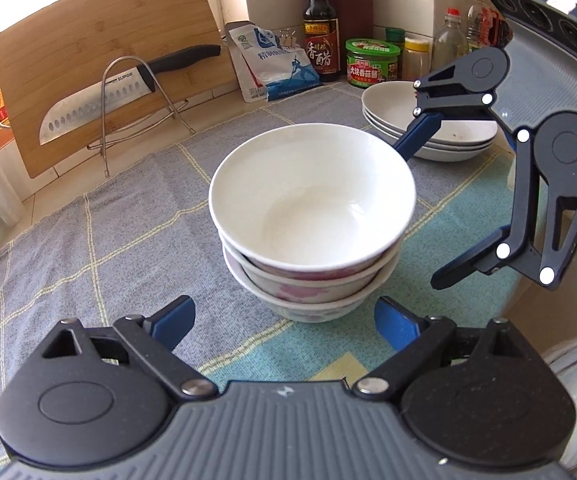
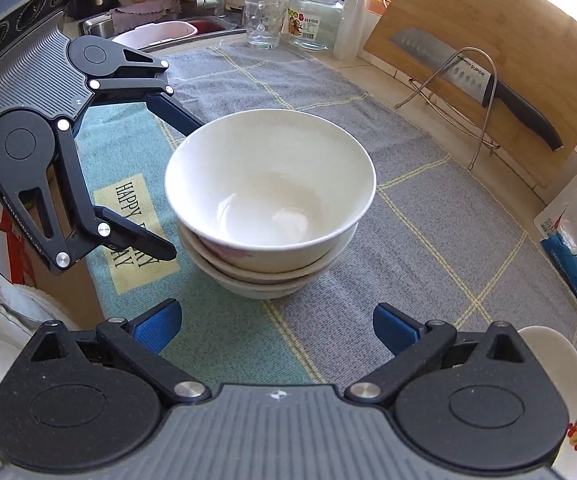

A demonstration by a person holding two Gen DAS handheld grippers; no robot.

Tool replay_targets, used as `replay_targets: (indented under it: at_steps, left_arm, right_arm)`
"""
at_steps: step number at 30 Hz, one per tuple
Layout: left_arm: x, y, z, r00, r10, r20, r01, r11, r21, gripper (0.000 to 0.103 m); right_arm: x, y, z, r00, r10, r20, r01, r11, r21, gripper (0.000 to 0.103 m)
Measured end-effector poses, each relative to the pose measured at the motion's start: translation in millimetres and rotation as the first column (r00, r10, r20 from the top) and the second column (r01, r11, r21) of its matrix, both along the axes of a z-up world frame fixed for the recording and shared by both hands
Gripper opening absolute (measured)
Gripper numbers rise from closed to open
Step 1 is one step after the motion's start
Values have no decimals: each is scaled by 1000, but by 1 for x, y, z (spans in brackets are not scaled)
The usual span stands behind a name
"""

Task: Organize plates and bowls
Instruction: 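Grip the bowl stack with the left tool while the right tool grips its opposite side, then lift the bowl stack with both tools and carry it toward the white plate stack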

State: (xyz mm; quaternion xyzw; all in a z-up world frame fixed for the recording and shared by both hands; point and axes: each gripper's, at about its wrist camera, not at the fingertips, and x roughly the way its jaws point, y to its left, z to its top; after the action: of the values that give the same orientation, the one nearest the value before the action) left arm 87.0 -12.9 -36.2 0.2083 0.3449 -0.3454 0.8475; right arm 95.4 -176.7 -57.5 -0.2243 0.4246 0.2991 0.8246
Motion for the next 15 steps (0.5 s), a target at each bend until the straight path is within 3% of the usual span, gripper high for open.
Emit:
replay_targets:
  at_steps: [7,15]
  left_arm:
    - [4,-7,-13,1000,11,-11,-10,995,100,96]
    - [21,-1,-20,994,-101,-42,104,992,77,94]
  right_arm:
    - [11,2,-15,1000,25,6,-25,1000,8,103]
    - [20,13,-22,999,24,41,-24,1000,-8,103]
